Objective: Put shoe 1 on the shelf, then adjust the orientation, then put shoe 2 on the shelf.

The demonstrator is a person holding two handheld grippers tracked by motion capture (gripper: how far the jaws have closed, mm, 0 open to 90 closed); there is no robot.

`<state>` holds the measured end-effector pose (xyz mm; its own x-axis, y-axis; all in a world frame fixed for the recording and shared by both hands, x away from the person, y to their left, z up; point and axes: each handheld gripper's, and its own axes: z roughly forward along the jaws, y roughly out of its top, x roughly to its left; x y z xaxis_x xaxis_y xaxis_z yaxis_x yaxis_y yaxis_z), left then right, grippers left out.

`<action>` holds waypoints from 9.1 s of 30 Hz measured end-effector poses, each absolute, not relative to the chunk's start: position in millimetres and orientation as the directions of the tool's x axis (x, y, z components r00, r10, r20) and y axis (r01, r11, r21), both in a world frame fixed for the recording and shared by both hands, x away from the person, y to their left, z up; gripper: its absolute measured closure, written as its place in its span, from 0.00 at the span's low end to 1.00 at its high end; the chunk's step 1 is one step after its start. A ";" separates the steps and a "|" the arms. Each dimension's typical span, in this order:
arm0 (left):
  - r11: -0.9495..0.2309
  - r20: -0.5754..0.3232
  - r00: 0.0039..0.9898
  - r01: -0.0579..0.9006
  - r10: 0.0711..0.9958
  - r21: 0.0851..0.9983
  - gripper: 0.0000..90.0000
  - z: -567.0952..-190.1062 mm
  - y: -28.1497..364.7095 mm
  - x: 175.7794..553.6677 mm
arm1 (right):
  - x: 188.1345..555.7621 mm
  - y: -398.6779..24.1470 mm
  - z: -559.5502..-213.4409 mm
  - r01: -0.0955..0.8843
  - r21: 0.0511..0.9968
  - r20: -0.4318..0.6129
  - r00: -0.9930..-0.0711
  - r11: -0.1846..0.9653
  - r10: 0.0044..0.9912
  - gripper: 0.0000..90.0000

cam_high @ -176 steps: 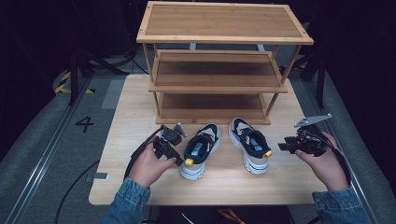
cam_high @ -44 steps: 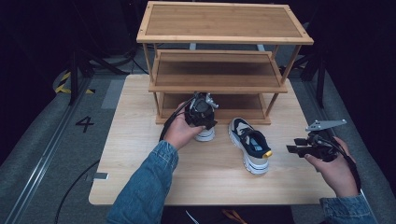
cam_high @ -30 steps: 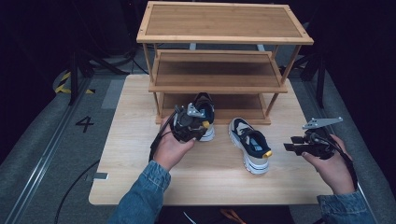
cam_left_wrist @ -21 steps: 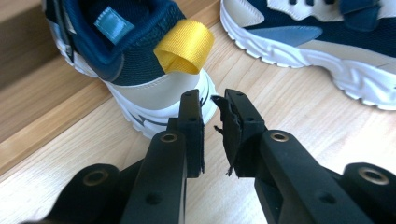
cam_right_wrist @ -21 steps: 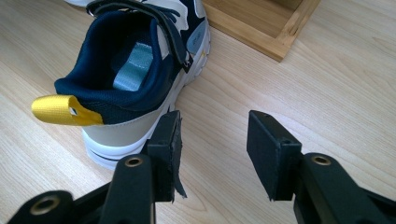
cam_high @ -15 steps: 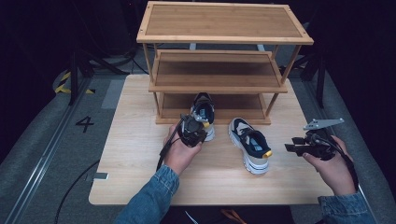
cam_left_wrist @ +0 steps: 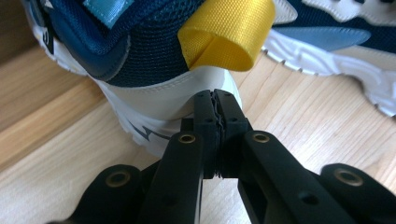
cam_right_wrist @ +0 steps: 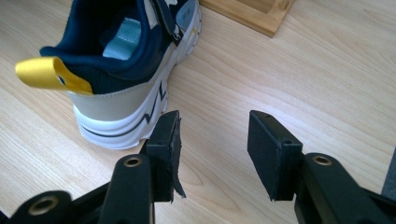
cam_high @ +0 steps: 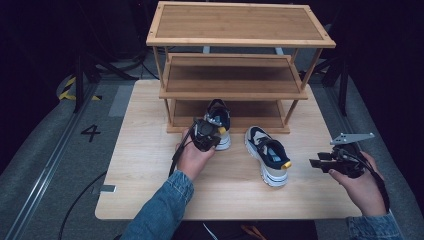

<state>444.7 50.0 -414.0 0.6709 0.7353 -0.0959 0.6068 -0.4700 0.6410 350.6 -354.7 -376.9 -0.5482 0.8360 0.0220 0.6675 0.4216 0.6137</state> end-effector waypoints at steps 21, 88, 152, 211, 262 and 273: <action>-0.401 -0.050 0.669 0.503 0.742 0.766 0.73 -437.8 52.1 489.8 | 339.9 -358.3 -382.8 0.682 0.601 0.014 -0.532 0.418 0.847 0.61; -0.551 -0.032 0.651 0.666 0.758 0.502 0.22 -391.8 104.1 407.6 | 375.7 -282.3 -423.3 0.665 0.484 0.007 -0.653 0.568 0.758 0.63; -0.473 -0.051 0.554 0.752 0.831 0.459 0.22 -402.4 161.6 379.0 | 388.5 -203.6 -406.6 0.503 0.375 0.105 -0.858 0.779 0.504 0.78; -0.432 -0.066 0.513 0.779 0.856 0.454 0.21 -401.4 191.6 379.9 | 494.3 -163.6 -364.1 0.378 0.559 -0.138 -0.835 0.738 0.532 0.52; -0.423 -0.054 0.484 0.809 0.873 0.407 0.22 -414.9 203.2 379.0 | 482.4 -183.8 -415.7 0.511 0.722 -0.082 -0.606 0.466 0.792 0.76; -0.400 -0.054 0.460 0.819 0.886 0.411 0.22 -414.4 213.2 371.4 | 496.7 -178.3 -422.5 0.498 0.739 -0.114 -0.572 0.454 0.812 0.75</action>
